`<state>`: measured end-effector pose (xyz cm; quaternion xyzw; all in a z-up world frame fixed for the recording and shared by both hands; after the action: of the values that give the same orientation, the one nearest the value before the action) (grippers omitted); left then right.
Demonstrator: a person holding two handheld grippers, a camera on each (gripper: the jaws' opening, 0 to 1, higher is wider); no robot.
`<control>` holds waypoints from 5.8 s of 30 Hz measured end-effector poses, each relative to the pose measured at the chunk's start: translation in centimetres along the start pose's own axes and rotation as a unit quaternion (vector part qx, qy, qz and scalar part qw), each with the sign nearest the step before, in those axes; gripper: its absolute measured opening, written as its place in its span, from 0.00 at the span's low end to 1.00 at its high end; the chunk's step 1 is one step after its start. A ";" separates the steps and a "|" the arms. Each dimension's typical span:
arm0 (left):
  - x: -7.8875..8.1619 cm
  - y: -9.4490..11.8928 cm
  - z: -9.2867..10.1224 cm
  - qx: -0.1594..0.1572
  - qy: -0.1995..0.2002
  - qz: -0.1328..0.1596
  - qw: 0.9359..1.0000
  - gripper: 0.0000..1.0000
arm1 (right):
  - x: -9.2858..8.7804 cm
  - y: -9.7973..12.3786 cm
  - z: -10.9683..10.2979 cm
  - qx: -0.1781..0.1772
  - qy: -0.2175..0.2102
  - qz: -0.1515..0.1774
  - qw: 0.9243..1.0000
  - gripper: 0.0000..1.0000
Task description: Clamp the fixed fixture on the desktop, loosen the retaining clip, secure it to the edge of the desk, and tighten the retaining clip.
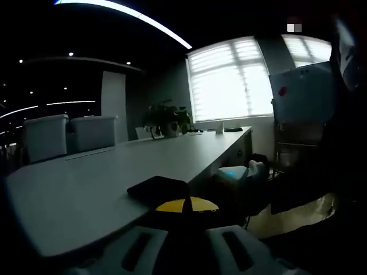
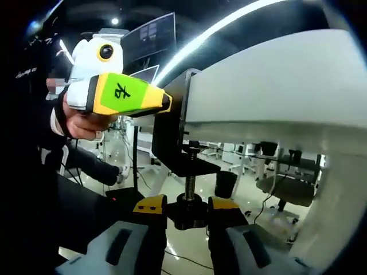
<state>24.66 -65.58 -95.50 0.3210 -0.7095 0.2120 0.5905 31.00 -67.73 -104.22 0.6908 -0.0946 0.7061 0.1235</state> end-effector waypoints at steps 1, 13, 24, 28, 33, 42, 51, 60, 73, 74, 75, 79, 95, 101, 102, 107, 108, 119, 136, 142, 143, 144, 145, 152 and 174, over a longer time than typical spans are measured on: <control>0.0 0.0 0.0 0.001 0.000 0.000 1.000 0.01 | 0.0 0.0 -0.1 0.000 0.002 0.000 1.000 0.25; -0.1 -0.1 0.0 0.002 -0.010 0.004 1.000 0.01 | -0.6 2.2 -0.4 -0.278 -0.027 0.007 0.960 0.43; -0.2 0.0 -0.4 -0.009 0.009 0.022 1.000 0.01 | -0.5 1.1 -1.1 -0.410 -0.066 0.004 0.910 0.42; -0.1 -0.3 -0.4 -0.016 0.007 0.024 1.000 0.01 | -0.4 1.1 -0.8 -0.419 -0.058 0.009 0.906 0.39; 0.0 -0.6 -0.4 -0.019 0.006 0.027 0.999 0.01 | -0.6 1.1 -0.8 -0.422 -0.063 0.004 0.904 0.36; -0.1 -0.6 -0.5 -0.017 0.004 0.025 1.000 0.01 | -0.2 0.3 -1.3 -0.423 -0.048 -0.006 0.905 0.24; -0.2 -0.7 -0.6 -0.012 0.008 0.026 1.000 0.01 | -0.1 0.3 -0.9 -0.395 -0.048 -0.018 0.917 0.24; -0.1 -0.9 -0.2 -0.001 -0.003 0.021 1.000 0.01 | -0.1 0.4 -0.4 -0.266 -0.038 -0.020 0.963 0.23; 0.1 -1.0 -0.2 0.008 -0.005 0.002 1.000 0.01 | -0.1 0.6 0.4 -0.026 -0.021 -0.021 0.999 0.23; 0.1 -1.0 -0.2 0.009 -0.005 0.002 1.000 0.01 | -0.1 0.6 0.6 -0.019 -0.019 -0.020 0.999 0.23; 0.1 -1.0 -0.2 0.010 -0.004 0.001 1.000 0.01 | -0.1 0.6 0.6 -0.010 -0.014 -0.018 1.000 0.23; 0.2 -1.0 -0.2 0.010 -0.003 -0.003 1.000 0.01 | -0.1 0.7 0.5 0.001 -0.004 -0.014 1.000 0.24; 0.1 -1.2 -0.3 0.000 0.016 0.009 1.000 0.01 | -0.3 0.1 -0.1 -0.258 -0.031 -0.030 0.965 0.35; 0.1 -1.0 -0.3 -0.007 0.010 0.014 1.000 0.01 | -1.5 2.0 -1.8 -0.364 -0.060 -0.022 0.929 0.39; 0.1 -1.0 -0.3 -0.008 0.014 0.015 1.000 0.01 | -1.7 2.2 -1.8 -0.381 -0.069 -0.016 0.922 0.39; 0.1 -1.0 -0.4 -0.012 0.021 0.023 0.999 0.01 | -1.9 1.9 -1.6 -0.424 -0.082 -0.006 0.902 0.43; 0.1 -1.0 -0.4 -0.013 0.021 0.024 0.999 0.01 | -1.8 1.7 -1.7 -0.425 -0.083 -0.005 0.901 0.43; 0.1 -0.9 -0.3 -0.015 0.021 0.028 0.999 0.01 | -0.8 0.5 -1.5 -0.430 -0.069 -0.010 0.900 0.25; 0.0 -0.9 -0.1 -0.012 0.024 0.025 0.999 0.01 | -0.6 0.6 -1.6 -0.358 -0.023 -0.016 0.933 0.23; 0.0 -1.0 0.1 -0.009 0.017 0.020 1.000 0.01 | -0.6 0.7 -0.8 -0.246 0.009 -0.021 0.969 0.23; 0.0 -0.9 0.1 -0.008 0.015 0.017 1.000 0.01 | -0.6 0.7 -0.8 -0.229 -0.001 -0.019 0.973 0.23; 0.1 -0.9 0.1 -0.007 0.013 0.014 1.000 0.01 | -0.6 0.8 -0.7 -0.206 0.001 -0.021 0.978 0.23; 0.1 -0.9 0.1 -0.007 0.012 0.012 1.000 0.01 | -0.5 0.9 -0.5 -0.184 0.019 -0.025 0.982 0.23; 0.3 -0.7 0.1 -0.007 0.008 0.003 1.000 0.01 | -0.3 1.2 0.0 -0.036 0.024 -0.040 0.998 0.23; -0.1 -0.6 -0.3 -0.013 0.019 0.006 1.000 0.01 | -0.8 4.4 0.8 -0.217 0.029 -0.044 0.975 0.43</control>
<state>25.35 -65.79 -95.53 0.3047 -0.7027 0.2121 0.6069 30.41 -72.16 -104.79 0.6302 -0.2115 0.6822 0.3047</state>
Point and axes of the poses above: the point that each gripper's makers call its tool centre point, and the gripper's own axes: y roughly backward along the fingers, z roughly to its right, x roughly out of its top, the point moved 5 cm from there along y, roughly backward along the fingers, and after that the axes turned 7 degrees about -y, right-handed, at the moved point
